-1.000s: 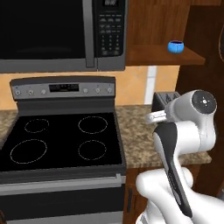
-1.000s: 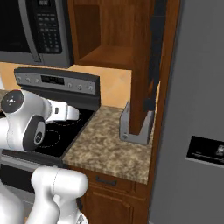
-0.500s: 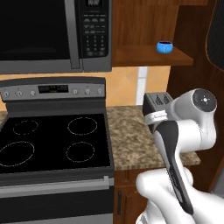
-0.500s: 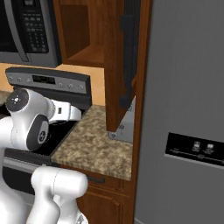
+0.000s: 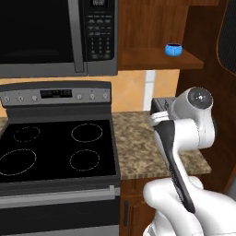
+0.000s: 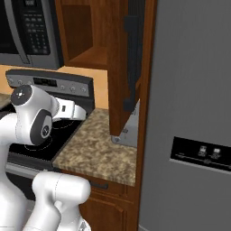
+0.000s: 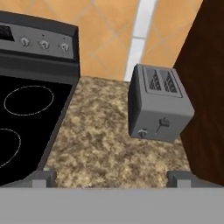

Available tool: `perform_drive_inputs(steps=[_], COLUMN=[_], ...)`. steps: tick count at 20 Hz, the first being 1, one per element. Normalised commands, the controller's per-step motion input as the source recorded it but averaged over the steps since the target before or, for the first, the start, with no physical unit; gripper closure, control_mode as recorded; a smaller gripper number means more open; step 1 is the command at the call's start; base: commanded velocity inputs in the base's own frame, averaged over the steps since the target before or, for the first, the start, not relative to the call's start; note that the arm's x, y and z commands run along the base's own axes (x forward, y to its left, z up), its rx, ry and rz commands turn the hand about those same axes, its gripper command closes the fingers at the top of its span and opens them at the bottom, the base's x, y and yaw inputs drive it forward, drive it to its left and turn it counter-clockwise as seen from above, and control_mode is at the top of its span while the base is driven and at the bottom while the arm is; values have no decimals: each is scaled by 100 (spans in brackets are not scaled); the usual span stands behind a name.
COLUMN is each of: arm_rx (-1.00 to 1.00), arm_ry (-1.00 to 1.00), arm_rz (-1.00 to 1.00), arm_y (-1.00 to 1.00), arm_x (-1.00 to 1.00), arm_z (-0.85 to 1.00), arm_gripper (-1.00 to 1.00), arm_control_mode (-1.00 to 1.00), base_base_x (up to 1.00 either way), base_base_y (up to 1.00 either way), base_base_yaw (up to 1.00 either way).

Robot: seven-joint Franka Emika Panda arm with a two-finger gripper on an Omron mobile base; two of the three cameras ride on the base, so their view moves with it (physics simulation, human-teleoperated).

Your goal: Gather all objects into one cabinet and sort the glasses and bowls to opposite sides.

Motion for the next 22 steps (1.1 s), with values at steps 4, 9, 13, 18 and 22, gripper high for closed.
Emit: perform_drive_inputs(steps=[4, 9, 13, 18, 22], arm_rx=[-7, -2, 4, 18, 8], arm_ry=[-7, -7, 0, 4, 2], arm_rz=[-25, -29, -12, 2, 1], arm_y=[0, -1, -46, -49, -22], arm_x=[39, 9, 6, 4, 10], arm_z=[0, 0, 24, 51, 21], arm_gripper=[-100, -100, -100, -100, -100], arm_control_mode=[-100, -100, -100, -100, -100], base_base_x=[0, 0, 0, 0, 0], base_base_y=[0, 0, 0, 0, 0], base_base_yaw=[0, 0, 0, 0, 0])
